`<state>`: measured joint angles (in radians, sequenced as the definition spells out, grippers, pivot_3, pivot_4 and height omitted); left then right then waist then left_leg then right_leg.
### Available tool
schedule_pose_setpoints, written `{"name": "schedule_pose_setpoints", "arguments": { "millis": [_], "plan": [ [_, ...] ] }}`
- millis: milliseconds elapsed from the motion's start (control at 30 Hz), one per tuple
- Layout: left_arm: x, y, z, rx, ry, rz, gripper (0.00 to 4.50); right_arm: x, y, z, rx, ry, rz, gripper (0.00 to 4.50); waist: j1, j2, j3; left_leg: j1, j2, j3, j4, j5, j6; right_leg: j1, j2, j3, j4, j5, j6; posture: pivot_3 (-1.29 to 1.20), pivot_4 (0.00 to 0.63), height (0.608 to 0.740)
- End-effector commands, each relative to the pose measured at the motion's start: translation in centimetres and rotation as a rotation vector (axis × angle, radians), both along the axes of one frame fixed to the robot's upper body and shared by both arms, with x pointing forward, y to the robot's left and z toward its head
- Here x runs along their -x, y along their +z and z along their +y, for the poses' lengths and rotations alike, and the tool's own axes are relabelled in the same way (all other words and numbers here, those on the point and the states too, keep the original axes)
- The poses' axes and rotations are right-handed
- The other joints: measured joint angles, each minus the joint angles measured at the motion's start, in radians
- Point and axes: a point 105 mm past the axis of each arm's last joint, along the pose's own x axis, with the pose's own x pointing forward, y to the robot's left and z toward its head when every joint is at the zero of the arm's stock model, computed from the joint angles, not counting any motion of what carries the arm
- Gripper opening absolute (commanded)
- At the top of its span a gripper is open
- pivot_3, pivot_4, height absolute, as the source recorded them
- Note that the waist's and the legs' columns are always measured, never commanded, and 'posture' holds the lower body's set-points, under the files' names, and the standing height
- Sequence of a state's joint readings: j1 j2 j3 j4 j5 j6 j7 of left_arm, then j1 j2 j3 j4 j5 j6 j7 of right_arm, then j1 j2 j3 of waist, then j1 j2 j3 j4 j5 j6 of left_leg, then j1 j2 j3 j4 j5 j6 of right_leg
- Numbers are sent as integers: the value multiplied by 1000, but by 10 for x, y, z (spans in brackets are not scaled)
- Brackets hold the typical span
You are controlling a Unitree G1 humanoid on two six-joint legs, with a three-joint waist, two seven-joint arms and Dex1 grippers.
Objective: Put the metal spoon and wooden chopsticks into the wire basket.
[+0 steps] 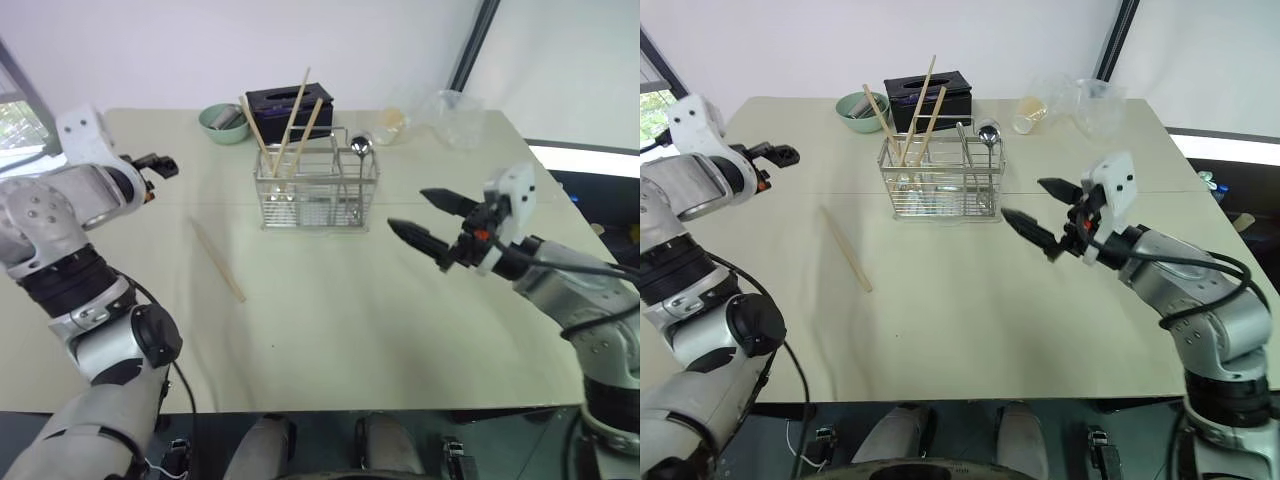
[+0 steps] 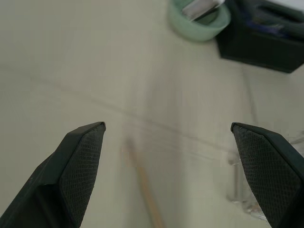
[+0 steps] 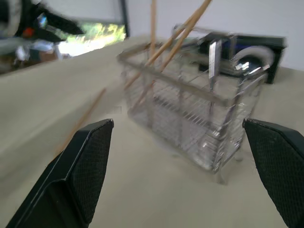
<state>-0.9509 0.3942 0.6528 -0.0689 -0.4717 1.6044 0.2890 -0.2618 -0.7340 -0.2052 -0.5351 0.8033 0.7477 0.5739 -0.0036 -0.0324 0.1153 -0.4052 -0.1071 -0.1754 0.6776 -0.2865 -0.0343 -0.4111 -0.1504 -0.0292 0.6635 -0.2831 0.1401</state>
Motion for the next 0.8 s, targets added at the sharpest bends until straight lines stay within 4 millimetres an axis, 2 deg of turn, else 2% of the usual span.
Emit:
{"name": "schedule_pose_setpoints", "arguments": {
  "millis": [33,167,333,500,800],
  "plan": [
    [-1,-19,-2,18,39,76,4460,25,11,8,57,141,-58,4500,13,0,0,0,0,0,0,0,0,0,0,0,-1,0,0,0,150,643],
    [-3,-41,-7,33,48,171,4460,37,9,10,114,202,-52,4500,19,-2,1,0,0,1,0,0,-1,0,-1,0,-1,0,1,0,150,643],
    [-8,-67,-23,71,4,280,4460,40,16,10,95,185,-71,4500,20,-3,1,0,0,1,1,-1,-3,1,-1,0,-1,0,1,0,150,643],
    [-21,-76,-35,96,-26,306,4460,42,18,15,83,166,-84,4500,20,-4,1,-1,0,1,1,-1,-2,0,-1,0,-1,0,1,0,150,643],
    [-35,-101,-33,122,25,381,4460,48,11,24,59,181,-79,4500,20,-3,1,-1,0,2,1,-1,-2,0,-2,0,-2,0,2,0,150,643]
  ]
}}
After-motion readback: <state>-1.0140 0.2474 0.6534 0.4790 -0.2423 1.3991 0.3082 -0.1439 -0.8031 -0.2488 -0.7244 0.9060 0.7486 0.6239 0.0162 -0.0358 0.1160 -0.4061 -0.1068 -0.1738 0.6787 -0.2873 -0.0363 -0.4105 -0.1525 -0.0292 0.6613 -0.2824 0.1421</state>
